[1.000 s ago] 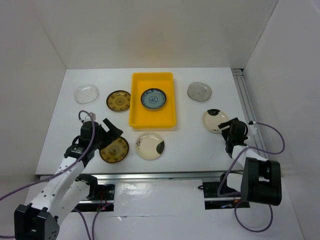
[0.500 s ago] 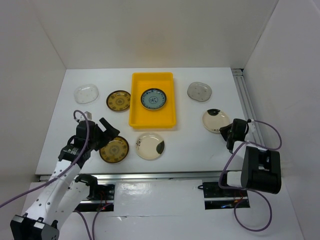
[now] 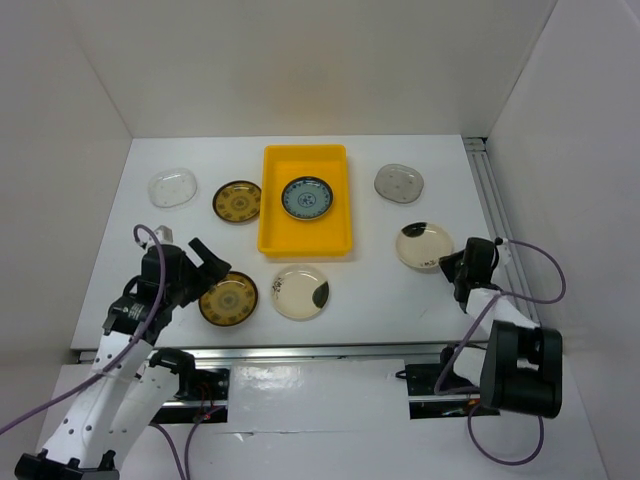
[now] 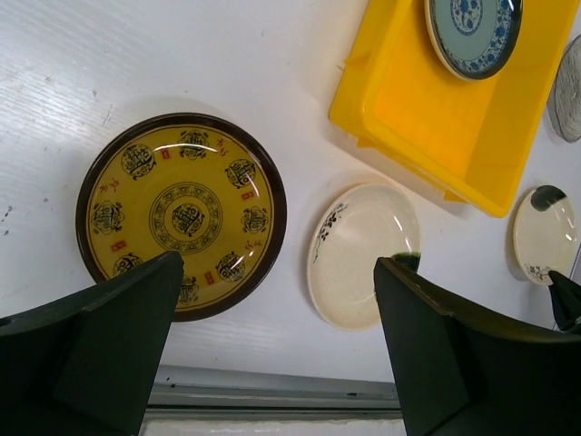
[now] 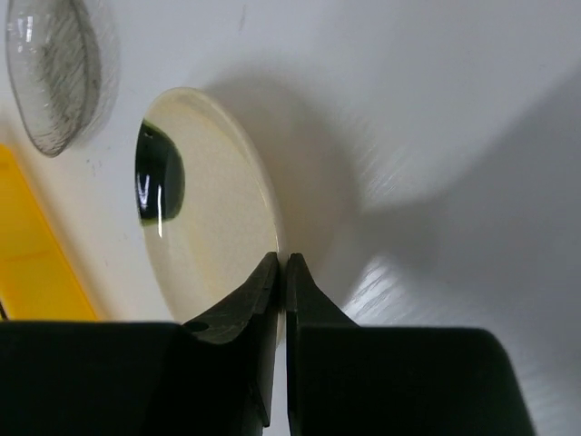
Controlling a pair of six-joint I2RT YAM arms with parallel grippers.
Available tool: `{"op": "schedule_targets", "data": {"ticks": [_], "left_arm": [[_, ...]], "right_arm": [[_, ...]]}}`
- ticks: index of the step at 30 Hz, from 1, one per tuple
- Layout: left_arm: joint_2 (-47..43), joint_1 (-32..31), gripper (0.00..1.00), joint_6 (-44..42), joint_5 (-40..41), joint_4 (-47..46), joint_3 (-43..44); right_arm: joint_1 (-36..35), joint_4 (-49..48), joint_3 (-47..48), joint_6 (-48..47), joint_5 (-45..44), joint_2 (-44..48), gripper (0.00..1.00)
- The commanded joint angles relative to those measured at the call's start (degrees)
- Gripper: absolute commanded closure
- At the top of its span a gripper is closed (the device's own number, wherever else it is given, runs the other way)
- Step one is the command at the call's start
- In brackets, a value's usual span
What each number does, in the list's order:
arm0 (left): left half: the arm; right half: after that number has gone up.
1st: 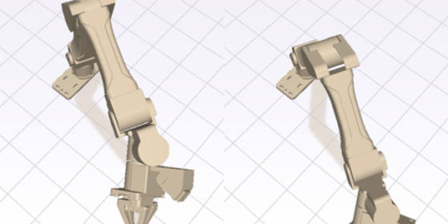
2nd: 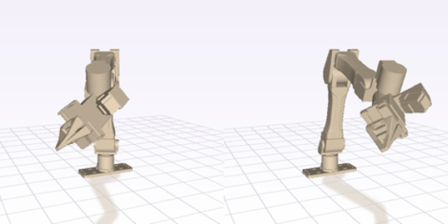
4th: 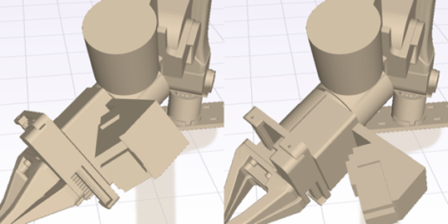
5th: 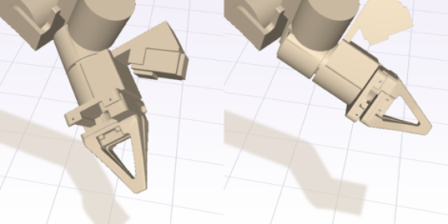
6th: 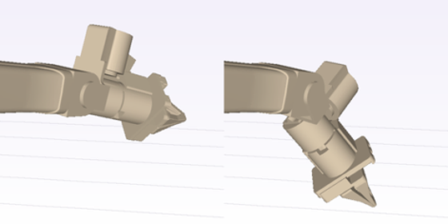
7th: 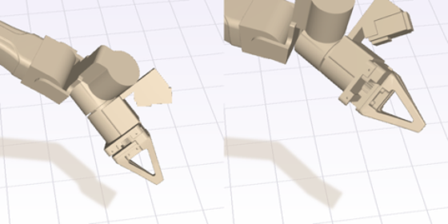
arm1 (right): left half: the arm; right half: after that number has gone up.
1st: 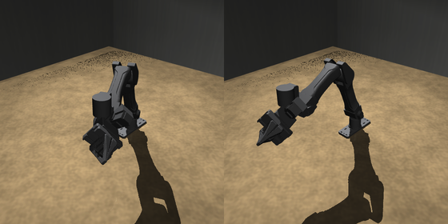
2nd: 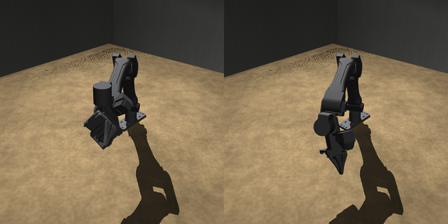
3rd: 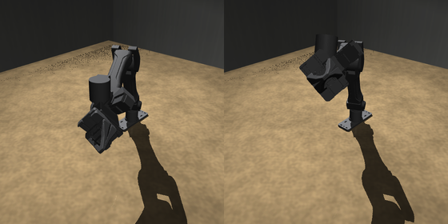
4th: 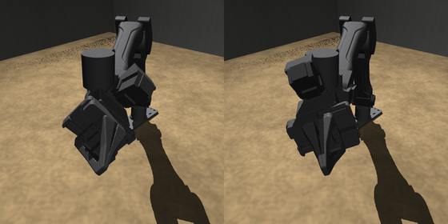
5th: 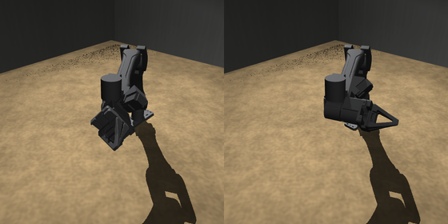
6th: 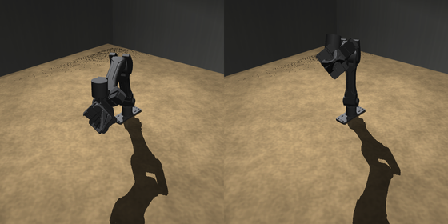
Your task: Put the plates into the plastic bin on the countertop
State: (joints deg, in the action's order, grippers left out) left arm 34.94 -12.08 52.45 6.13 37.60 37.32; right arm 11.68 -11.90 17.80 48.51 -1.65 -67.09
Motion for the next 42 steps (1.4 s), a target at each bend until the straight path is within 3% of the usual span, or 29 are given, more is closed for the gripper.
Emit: {"op": "schedule_targets", "data": {"ticks": [1, 5, 10, 16, 19, 27, 36, 40, 42], "left_arm": [[-1.19, 0.30, 0.00, 0.54, 0.46, 3.17, 2.05], [-1.72, 0.30, 0.00, 3.09, -0.68, 3.70, 0.04], [-1.72, 0.30, 0.00, 6.16, -1.30, 4.40, -2.33], [0.31, 0.30, 0.00, 12.84, 1.95, 6.69, -4.79], [1.10, 0.30, 0.00, 14.96, 4.06, 6.69, -6.29], [3.55, 0.30, 0.00, 17.08, 8.63, 7.83, -7.88], [5.49, 0.30, 0.04, 18.83, 9.87, 2.74, -12.89], [4.79, 0.30, 0.04, 18.13, 10.39, 1.42, -14.12], [4.26, 0.30, 0.04, 18.13, 10.39, 0.89, -14.12]], "right_arm": [[-2.88, 8.90, 5.30, -0.35, -3.96, 8.18, 1.00], [-6.49, 11.38, 12.15, 0.96, -5.03, 16.71, 1.00], [-15.08, 1.80, 15.85, 0.72, -0.20, 15.25, 1.00], [-29.67, -7.08, 28.41, -8.93, 7.08, -5.04, 1.00], [-33.64, -7.61, 36.67, -12.21, 9.03, -16.38, 1.00], [-33.75, -5.24, 53.36, -14.23, 10.08, -35.89, 1.00], [-33.74, 1.17, 65.60, -17.13, 10.62, -48.21, 1.00], [-33.74, 2.67, 67.54, -17.13, 9.21, -50.94, 0.96], [-33.74, 2.67, 67.54, -17.13, 9.21, -50.95, 0.87]]}}
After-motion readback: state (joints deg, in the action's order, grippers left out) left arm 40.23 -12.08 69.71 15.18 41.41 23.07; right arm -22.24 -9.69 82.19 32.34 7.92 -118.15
